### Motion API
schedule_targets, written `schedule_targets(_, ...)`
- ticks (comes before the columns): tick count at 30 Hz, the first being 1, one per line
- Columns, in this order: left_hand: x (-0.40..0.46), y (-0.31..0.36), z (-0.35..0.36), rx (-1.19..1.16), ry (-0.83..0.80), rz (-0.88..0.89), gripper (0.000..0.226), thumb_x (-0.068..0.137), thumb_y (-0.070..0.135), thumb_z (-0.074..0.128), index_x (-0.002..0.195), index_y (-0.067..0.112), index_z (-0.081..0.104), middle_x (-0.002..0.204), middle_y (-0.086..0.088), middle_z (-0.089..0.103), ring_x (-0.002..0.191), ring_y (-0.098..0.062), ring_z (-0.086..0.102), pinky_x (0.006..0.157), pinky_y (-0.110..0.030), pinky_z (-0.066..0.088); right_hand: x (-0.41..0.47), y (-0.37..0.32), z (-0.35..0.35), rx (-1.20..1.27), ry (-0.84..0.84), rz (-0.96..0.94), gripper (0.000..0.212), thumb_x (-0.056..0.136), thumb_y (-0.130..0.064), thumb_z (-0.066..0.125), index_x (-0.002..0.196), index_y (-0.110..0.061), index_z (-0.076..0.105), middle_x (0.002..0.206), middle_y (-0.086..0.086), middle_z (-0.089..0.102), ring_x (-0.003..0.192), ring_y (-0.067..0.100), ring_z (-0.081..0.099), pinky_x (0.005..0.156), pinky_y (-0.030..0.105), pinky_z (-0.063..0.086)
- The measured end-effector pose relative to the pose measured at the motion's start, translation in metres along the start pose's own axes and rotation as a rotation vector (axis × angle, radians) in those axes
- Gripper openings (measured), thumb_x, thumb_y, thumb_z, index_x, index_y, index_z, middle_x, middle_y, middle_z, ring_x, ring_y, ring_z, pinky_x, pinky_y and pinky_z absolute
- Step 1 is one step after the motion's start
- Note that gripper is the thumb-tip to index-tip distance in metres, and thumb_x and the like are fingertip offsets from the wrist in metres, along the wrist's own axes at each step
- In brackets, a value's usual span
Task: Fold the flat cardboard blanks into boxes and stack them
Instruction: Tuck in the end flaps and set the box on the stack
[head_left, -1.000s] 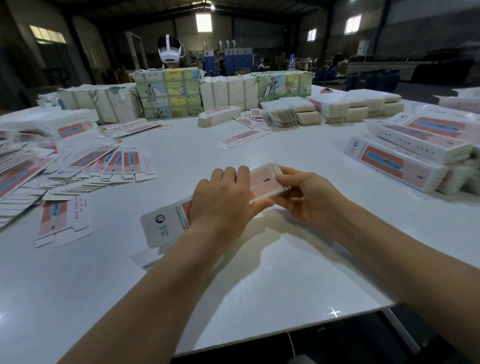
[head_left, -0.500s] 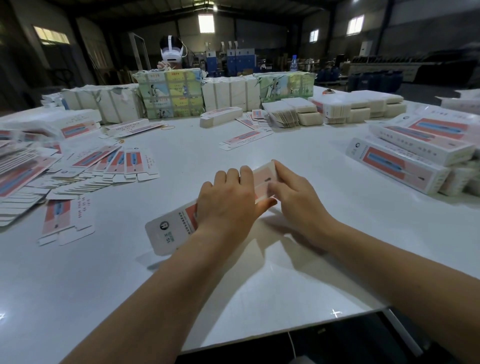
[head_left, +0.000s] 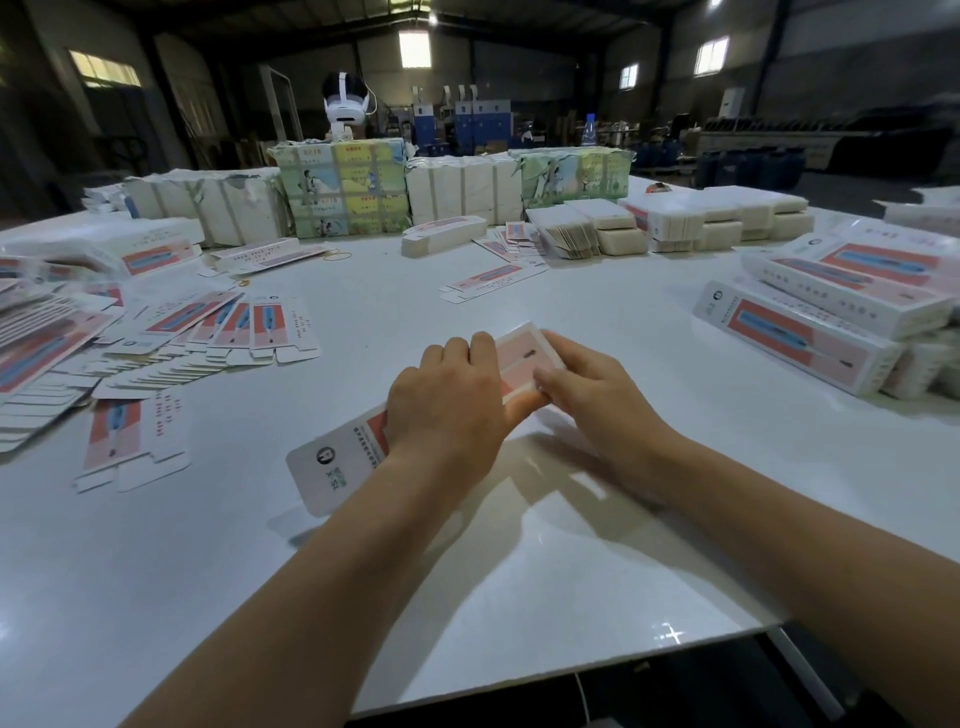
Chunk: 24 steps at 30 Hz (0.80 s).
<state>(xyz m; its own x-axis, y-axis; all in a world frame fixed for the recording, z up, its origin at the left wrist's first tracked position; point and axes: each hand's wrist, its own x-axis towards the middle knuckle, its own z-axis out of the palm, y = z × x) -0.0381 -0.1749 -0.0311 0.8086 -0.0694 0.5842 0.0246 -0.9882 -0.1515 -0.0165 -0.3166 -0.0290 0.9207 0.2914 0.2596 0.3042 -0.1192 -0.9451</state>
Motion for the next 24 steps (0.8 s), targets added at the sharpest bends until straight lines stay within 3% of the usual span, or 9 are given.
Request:
schedule_targets(2, 0.001, -0.003, 0.0, 0.027, 0.007, 0.015, 0.073, 0.082, 0.074, 0.022, 0.12, 0.016, 0.043, 0.106, -0.003, 0.057, 0.093, -0.022, 0.054, 0.061, -0.031, 0.028, -0.003, -0.001, 0.001, -0.108, -0.047, -0.057, 0.031, 0.091, -0.001, 0.044, 0.114, -0.011, 0.063, 0.105, 0.01, 0.069, 0.101, 0.027, 0.062, 0.097, 0.046, 0.046)
schedule_targets(6, 0.002, -0.011, -0.004, 0.057, -0.01, 0.05, 0.075, 0.077, 0.079, 0.024, 0.115, 0.018, 0.046, 0.101, -0.001, 0.058, 0.086, -0.022, 0.056, 0.058, -0.03, 0.028, -0.001, -0.001, -0.001, -0.108, -0.091, -0.083, 0.031, 0.091, 0.0, 0.046, 0.114, -0.013, 0.064, 0.105, 0.008, 0.069, 0.098, 0.024, 0.062, 0.093, 0.039, 0.046)
schedule_targets(8, 0.004, -0.013, -0.005, 0.034, -0.031, 0.07, 0.079, 0.071, 0.081, 0.021, 0.113, 0.019, 0.046, 0.1, 0.0, 0.058, 0.085, -0.023, 0.057, 0.057, -0.03, 0.029, 0.0, 0.002, -0.002, -0.09, -0.093, -0.098, 0.037, 0.09, -0.002, 0.051, 0.124, -0.017, 0.058, 0.119, 0.002, 0.064, 0.1, 0.013, 0.061, 0.093, 0.034, 0.046)
schedule_targets(10, 0.003, -0.014, -0.004, 0.018, -0.037, 0.092, 0.079, 0.069, 0.082, 0.024, 0.111, 0.02, 0.046, 0.098, 0.001, 0.058, 0.084, -0.023, 0.058, 0.056, -0.03, 0.027, 0.002, 0.005, -0.006, -0.095, -0.089, -0.119, 0.062, 0.089, -0.004, 0.058, 0.143, -0.026, 0.038, 0.142, -0.011, 0.046, 0.118, 0.005, 0.052, 0.094, 0.022, 0.047)
schedule_targets(13, 0.002, -0.02, -0.004, -0.001, -0.05, 0.16, 0.081, 0.065, 0.083, 0.023, 0.111, 0.021, 0.048, 0.096, 0.003, 0.058, 0.083, -0.021, 0.057, 0.056, -0.03, 0.027, 0.004, 0.008, -0.013, -0.239, -0.191, -0.212, 0.073, 0.083, 0.002, 0.063, 0.145, -0.026, 0.036, 0.144, -0.014, 0.037, 0.125, 0.001, 0.044, 0.085, 0.012, 0.048)
schedule_targets(17, 0.001, -0.024, 0.0, -0.026, -0.183, 0.225, 0.076, 0.073, 0.076, 0.046, 0.127, 0.022, 0.043, 0.116, 0.002, 0.054, 0.107, -0.021, 0.05, 0.08, -0.033, 0.035, 0.011, 0.018, -0.015, -0.548, -0.198, -0.361, 0.062, 0.08, -0.011, 0.074, 0.137, -0.015, 0.049, 0.13, -0.001, 0.053, 0.117, 0.012, 0.051, 0.091, 0.015, 0.042)
schedule_targets(20, -0.003, -0.017, -0.008, -0.11, -0.027, 0.303, 0.07, 0.074, 0.06, 0.066, 0.125, 0.012, 0.056, 0.123, -0.009, 0.056, 0.114, -0.032, 0.051, 0.093, -0.045, 0.039, 0.015, 0.024, -0.017, -0.669, -0.105, -0.373, 0.057, 0.081, -0.024, 0.074, 0.135, -0.018, 0.053, 0.126, 0.002, 0.058, 0.115, 0.017, 0.048, 0.092, 0.015, 0.03)
schedule_targets(22, -0.007, -0.008, -0.009, -0.21, 0.146, 0.368, 0.046, 0.078, 0.043, 0.068, 0.107, 0.008, 0.066, 0.108, -0.013, 0.063, 0.1, -0.036, 0.058, 0.081, -0.047, 0.048, 0.019, 0.025, -0.02, -0.689, 0.005, -0.352, 0.054, 0.083, -0.028, 0.072, 0.133, -0.019, 0.054, 0.126, 0.002, 0.058, 0.115, 0.019, 0.047, 0.093, 0.02, 0.033)
schedule_targets(24, -0.013, 0.002, -0.005, -0.321, 0.197, 0.385, 0.023, 0.079, 0.032, 0.061, 0.09, 0.012, 0.068, 0.092, -0.007, 0.066, 0.085, -0.031, 0.061, 0.067, -0.041, 0.052, 0.024, 0.017, -0.025, -0.742, 0.103, -0.319, 0.054, 0.085, -0.031, 0.069, 0.135, -0.019, 0.052, 0.129, 0.003, 0.057, 0.115, 0.021, 0.046, 0.097, 0.029, 0.039)
